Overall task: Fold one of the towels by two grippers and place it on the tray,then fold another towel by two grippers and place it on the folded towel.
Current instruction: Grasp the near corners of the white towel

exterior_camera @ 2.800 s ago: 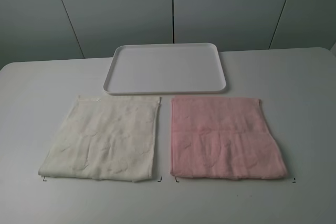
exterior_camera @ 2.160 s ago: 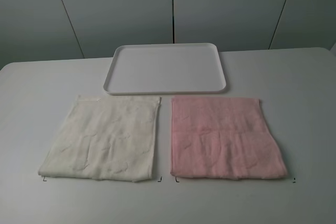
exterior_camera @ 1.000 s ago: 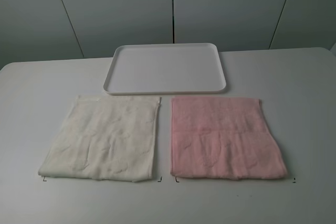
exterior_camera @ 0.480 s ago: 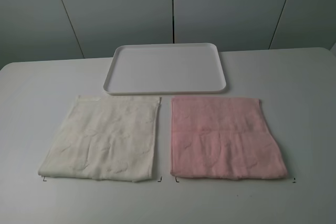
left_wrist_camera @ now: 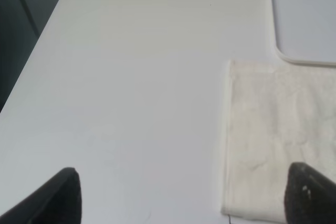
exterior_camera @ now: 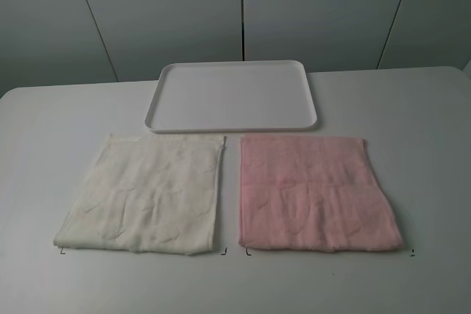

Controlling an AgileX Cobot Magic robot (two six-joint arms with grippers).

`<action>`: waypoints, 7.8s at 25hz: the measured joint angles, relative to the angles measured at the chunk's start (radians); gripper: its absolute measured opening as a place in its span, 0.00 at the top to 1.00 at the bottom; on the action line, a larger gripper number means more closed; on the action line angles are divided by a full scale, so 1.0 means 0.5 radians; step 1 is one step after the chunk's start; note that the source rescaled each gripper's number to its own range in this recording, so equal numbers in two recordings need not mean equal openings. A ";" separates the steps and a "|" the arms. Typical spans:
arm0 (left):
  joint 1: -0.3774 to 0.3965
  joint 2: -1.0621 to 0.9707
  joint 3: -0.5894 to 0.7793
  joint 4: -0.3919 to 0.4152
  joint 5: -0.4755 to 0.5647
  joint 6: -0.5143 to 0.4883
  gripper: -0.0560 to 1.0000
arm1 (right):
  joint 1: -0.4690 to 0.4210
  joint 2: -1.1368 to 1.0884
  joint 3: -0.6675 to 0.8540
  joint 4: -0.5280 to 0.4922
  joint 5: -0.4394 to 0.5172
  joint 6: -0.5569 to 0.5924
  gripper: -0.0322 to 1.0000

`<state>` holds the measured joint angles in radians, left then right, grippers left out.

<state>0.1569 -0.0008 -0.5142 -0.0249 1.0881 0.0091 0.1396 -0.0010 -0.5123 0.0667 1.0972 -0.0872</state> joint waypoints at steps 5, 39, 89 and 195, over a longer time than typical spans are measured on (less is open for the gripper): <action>0.000 0.000 0.000 0.004 0.000 0.000 0.01 | 0.000 0.000 0.000 0.000 0.000 0.000 0.00; -0.069 1.757 -0.413 -0.211 -0.102 1.741 0.01 | 0.186 1.888 -0.760 0.524 -0.063 -1.130 0.00; -0.655 3.261 -0.116 0.153 -0.989 2.744 0.01 | 1.424 3.348 -0.862 0.364 -0.466 -1.486 0.00; -0.655 3.356 0.149 0.036 -1.697 2.868 0.94 | 1.891 4.237 -1.337 -0.096 -1.047 -0.745 0.97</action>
<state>-0.1704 1.6772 -0.4399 -0.0068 0.2397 1.4430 1.0851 2.1176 -1.1808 0.0189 0.5736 -0.4599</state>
